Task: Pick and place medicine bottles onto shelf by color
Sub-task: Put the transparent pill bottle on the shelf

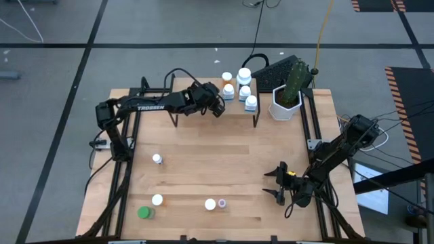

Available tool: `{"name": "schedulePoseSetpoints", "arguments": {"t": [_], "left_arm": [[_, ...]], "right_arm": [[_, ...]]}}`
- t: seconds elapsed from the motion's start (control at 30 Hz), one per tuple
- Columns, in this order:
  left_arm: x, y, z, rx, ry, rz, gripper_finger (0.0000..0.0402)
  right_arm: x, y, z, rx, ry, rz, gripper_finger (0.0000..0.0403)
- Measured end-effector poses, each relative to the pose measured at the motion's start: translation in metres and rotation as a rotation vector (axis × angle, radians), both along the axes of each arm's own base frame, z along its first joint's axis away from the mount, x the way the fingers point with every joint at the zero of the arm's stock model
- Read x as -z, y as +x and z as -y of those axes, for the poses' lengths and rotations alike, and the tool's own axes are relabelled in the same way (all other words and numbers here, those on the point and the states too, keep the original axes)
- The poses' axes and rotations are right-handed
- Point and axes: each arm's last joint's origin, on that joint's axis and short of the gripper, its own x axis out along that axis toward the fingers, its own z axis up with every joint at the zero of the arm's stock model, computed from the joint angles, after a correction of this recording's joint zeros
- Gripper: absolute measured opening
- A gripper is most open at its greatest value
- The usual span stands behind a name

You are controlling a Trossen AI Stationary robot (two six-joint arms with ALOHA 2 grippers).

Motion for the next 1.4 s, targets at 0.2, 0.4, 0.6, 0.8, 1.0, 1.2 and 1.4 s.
{"name": "schedulePoseSetpoints", "arguments": {"t": [0.2, 0.4, 0.6, 0.8, 1.0, 1.2, 1.4], "left_arm": [[-0.021, -0.006, 0.022, 0.035, -0.006, 0.026, 0.0180], [-0.039, -0.006, 0.065, 0.095, 0.033, 0.046, 0.0179], [-0.035, 0.004, 0.124, 0.215, 0.083, 0.016, 0.0179], [-0.034, 0.002, 0.193, 0.347, 0.070, 0.048, 0.0179], [-0.036, -0.015, 0.257, 0.407, 0.098, 0.086, 0.0179], [-0.030, -0.041, 0.301, 0.408, 0.032, 0.090, 0.0179], [-0.024, -0.068, 0.329, 0.332, -0.027, 0.126, 0.0179]], "right_arm": [[-0.001, 0.002, 0.002, -0.014, -0.089, 0.015, 0.0313], [-0.002, 0.010, 0.009, 0.053, -0.069, 0.028, 0.0313], [-0.006, 0.020, 0.010, 0.025, -0.026, 0.035, 0.0313], [-0.007, 0.029, 0.016, -0.002, -0.004, 0.018, 0.0313], [-0.020, 0.054, 0.021, -0.130, 0.011, 0.034, 0.0313], [-0.048, 0.102, 0.007, -0.352, -0.061, 0.090, 0.0313], [-0.056, 0.157, -0.024, -0.473, -0.149, 0.134, 0.0313]]}}
